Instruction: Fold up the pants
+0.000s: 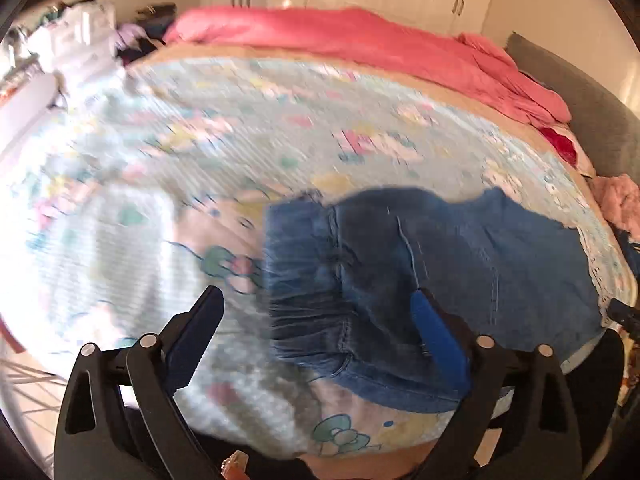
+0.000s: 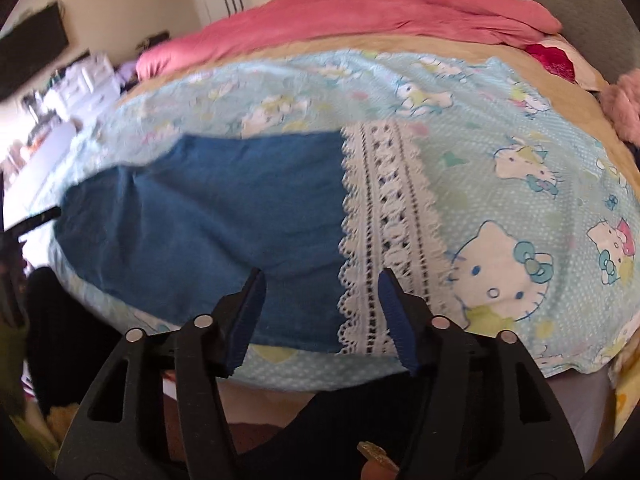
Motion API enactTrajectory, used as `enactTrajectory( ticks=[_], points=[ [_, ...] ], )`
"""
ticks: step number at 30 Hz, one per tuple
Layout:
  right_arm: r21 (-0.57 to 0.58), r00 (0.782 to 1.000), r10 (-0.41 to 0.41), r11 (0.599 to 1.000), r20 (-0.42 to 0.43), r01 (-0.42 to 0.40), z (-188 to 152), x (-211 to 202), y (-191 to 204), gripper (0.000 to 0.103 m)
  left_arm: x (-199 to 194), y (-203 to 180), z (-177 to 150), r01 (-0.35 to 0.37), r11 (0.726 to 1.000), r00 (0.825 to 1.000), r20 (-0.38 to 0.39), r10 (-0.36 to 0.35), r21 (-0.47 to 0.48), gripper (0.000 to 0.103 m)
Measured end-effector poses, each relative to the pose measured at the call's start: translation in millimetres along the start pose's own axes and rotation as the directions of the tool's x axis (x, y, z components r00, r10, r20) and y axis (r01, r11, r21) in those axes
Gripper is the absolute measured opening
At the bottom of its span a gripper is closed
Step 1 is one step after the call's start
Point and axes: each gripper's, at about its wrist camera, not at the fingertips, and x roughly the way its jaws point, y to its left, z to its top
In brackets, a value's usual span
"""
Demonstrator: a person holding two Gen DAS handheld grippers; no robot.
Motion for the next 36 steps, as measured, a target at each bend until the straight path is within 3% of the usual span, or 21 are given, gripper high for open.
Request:
enactTrajectory(
  ticks=[1, 2, 4, 7, 11, 13, 16, 19, 21, 24, 26, 29, 33, 36],
  points=[
    [0.002, 1.000, 0.000, 1.000, -0.022, 0.000, -2, 5, 0, 0.057, 4, 1, -1, 0.023, 1.000, 1.000, -0.008, -0.023, 0.003, 0.052],
    [0.008, 0.999, -0.004, 1.000, -0.042, 0.004, -5, 9, 0, 0.057, 7, 0, -1, 0.034, 0.999, 0.999, -0.018, -0.034, -0.004, 0.043],
    [0.021, 0.998, -0.009, 1.000, -0.066, 0.010, -10, 13, -5, 0.057, -2, 5, 4, 0.032, 0.999, 0.999, 0.012, -0.032, 0.000, 0.042],
    [0.047, 0.997, 0.033, 0.998, -0.071, -0.030, -13, 14, -9, 0.059, -11, 11, 7, -0.028, 0.999, 0.999, 0.036, 0.027, 0.034, 0.042],
    [0.017, 0.996, 0.024, 1.000, -0.086, -0.022, -13, 22, 0, 0.071, -1, 16, 6, -0.028, 0.999, 1.000, -0.011, 0.028, 0.033, 0.050],
    [-0.006, 0.996, 0.021, 1.000, -0.089, -0.022, -11, 18, 2, 0.072, -13, 16, 7, -0.058, 0.998, 0.998, 0.017, 0.057, 0.039, 0.057],
    [0.037, 0.997, 0.082, 0.996, -0.008, -0.081, 2, -1, -10, 0.072, -42, 8, 20, -0.096, 0.992, 0.990, 0.114, 0.086, 0.078, 0.058],
    [0.079, 0.995, 0.060, 0.995, 0.079, -0.066, 29, -14, -31, 0.072, -52, -16, 43, -0.033, 0.992, 0.987, 0.162, 0.012, 0.126, 0.078],
    [0.101, 0.994, 0.042, 0.994, 0.100, -0.052, 48, -11, -43, 0.071, -40, -42, 59, 0.041, 0.986, 0.989, 0.135, -0.064, 0.164, 0.078],
    [0.133, 0.994, 0.049, 0.989, 0.097, -0.062, 78, 8, -62, 0.071, -16, -82, 75, 0.164, 0.963, 0.978, 0.089, -0.186, 0.214, 0.078],
    [0.149, 0.995, 0.062, 0.986, 0.077, -0.073, 90, 22, -71, 0.065, 9, -113, 84, 0.218, 0.942, 0.971, 0.042, -0.236, 0.254, 0.078],
    [0.198, 0.994, 0.101, 0.974, 0.036, -0.106, 103, 49, -88, 0.060, 53, -144, 91, 0.276, 0.923, 0.961, -0.051, -0.273, 0.267, 0.078],
    [0.253, 0.986, 0.166, 0.954, -0.003, -0.160, 110, 79, -103, 0.055, 112, -164, 91, 0.250, 0.927, 0.966, -0.130, -0.222, 0.278, 0.076],
    [0.266, 0.978, 0.205, 0.944, -0.019, -0.193, 112, 92, -108, 0.055, 142, -161, 91, 0.305, 0.929, 0.945, -0.190, -0.267, 0.210, 0.076]
  ],
)
